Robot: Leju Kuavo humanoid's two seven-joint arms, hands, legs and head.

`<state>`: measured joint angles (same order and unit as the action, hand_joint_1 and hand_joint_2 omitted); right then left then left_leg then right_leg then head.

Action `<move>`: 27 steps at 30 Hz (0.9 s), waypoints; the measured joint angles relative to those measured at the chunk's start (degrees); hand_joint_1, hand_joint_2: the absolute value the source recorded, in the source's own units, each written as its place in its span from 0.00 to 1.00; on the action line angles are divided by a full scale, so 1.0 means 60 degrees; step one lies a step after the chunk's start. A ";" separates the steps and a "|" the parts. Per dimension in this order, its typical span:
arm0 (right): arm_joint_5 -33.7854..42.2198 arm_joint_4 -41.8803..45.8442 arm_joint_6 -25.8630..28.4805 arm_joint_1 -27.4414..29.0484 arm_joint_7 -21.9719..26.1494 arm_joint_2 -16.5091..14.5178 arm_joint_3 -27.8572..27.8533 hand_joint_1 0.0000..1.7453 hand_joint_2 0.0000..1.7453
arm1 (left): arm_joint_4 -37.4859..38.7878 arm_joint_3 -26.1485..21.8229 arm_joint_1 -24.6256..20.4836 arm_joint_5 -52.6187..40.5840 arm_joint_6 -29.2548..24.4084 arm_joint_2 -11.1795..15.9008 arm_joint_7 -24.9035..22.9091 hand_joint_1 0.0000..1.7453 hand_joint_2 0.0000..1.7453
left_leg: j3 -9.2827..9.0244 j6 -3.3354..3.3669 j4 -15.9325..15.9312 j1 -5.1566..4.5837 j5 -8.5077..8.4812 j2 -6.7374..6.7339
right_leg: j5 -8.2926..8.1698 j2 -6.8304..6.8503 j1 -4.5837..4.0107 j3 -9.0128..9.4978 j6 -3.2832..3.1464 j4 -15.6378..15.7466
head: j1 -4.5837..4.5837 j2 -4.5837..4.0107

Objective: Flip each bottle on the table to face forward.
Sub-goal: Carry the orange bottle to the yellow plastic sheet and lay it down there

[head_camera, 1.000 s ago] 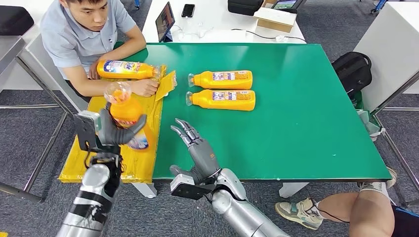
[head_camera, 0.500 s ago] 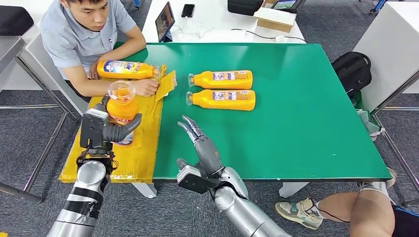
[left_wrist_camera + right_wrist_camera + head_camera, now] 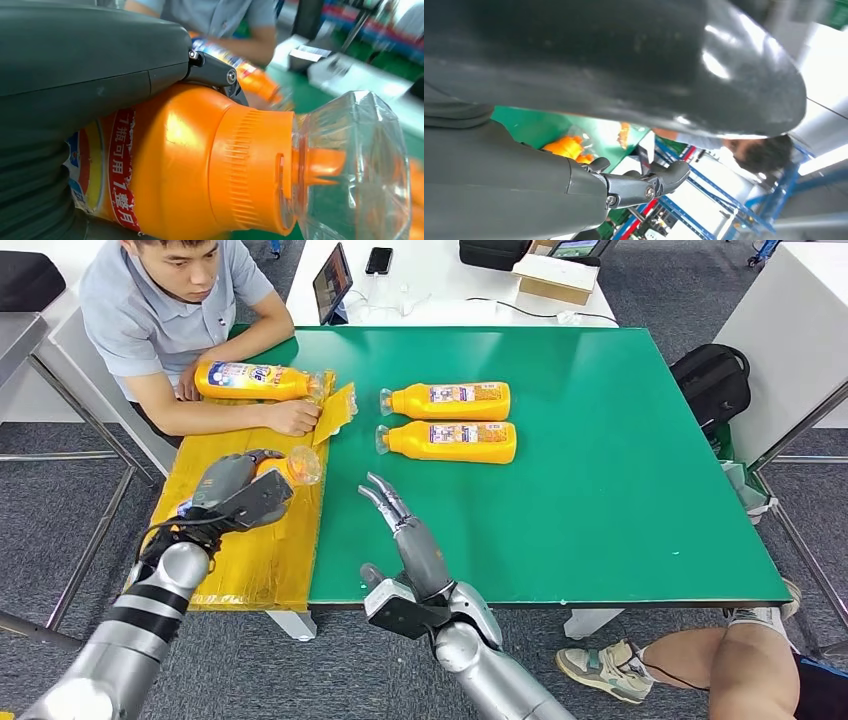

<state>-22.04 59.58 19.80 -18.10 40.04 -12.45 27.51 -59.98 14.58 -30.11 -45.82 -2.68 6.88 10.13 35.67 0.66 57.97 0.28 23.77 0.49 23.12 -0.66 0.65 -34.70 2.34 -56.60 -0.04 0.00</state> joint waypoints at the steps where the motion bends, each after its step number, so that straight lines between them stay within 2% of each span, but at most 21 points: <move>1: 0.0089 0.0267 -0.0061 0.0105 0.0001 0.0021 0.0000 0.00 0.00 | 0.0244 0.0019 -0.0170 -0.0021 0.0182 0.0083 -0.0020 1.00 1.00 | 0.0000 0.0000 0.0000 0.0000 0.0000 0.0000 | 0.0000 0.0000 0.0000 0.0000 0.0000 0.0000 | -0.0001 0.0000; 7: 0.0188 0.1192 -0.0202 0.0404 0.0001 0.0070 0.0001 0.00 0.00 | 0.1156 0.0103 -0.0792 -0.0065 0.0478 0.0359 -0.0069 1.00 1.00 | 0.0000 0.0000 0.0000 0.0001 -0.0001 0.0004 | 0.0000 0.0001 -0.0001 0.0002 0.0000 0.0000 | 0.0002 0.0000; 20: 0.0214 0.1522 -0.0219 0.0476 0.0001 0.0098 0.0001 0.00 0.00 | 0.1568 0.0245 -0.0944 -0.0077 0.0531 0.0423 -0.0076 1.00 1.00 | 0.0001 0.0000 0.0000 0.0000 -0.0001 0.0003 | 0.0000 0.0001 0.0000 0.0001 0.0000 0.0000 | 0.0002 0.0000; 24: 0.0497 0.1683 -0.0312 0.0506 0.0001 0.0131 0.0023 0.00 0.00 | 0.1761 0.0339 -0.1096 -0.0108 0.1200 0.0474 -0.0028 1.00 1.00 | 0.0001 0.0000 0.0000 0.0001 -0.0001 0.0003 | 0.0000 0.0001 -0.0001 0.0001 0.0000 -0.0001 | 0.0002 0.0000; 27: 0.0792 0.1757 -0.0464 0.0470 0.0001 0.0173 0.0104 0.00 0.00 | 0.2414 0.0725 -0.1601 -0.0369 0.2067 0.0620 0.0342 1.00 1.00 | 0.0003 -0.0001 0.0000 0.0003 -0.0005 0.0005 | -0.0001 0.0001 -0.0002 0.0001 0.0000 -0.0001 | 0.0000 0.0000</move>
<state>-17.29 70.12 17.02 -15.28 40.04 -11.41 28.14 -45.49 18.94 -39.71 -48.03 9.73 10.60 12.18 35.69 0.65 57.97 0.30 23.74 0.52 23.11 -0.65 0.64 -34.69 2.34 -56.60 -0.04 0.00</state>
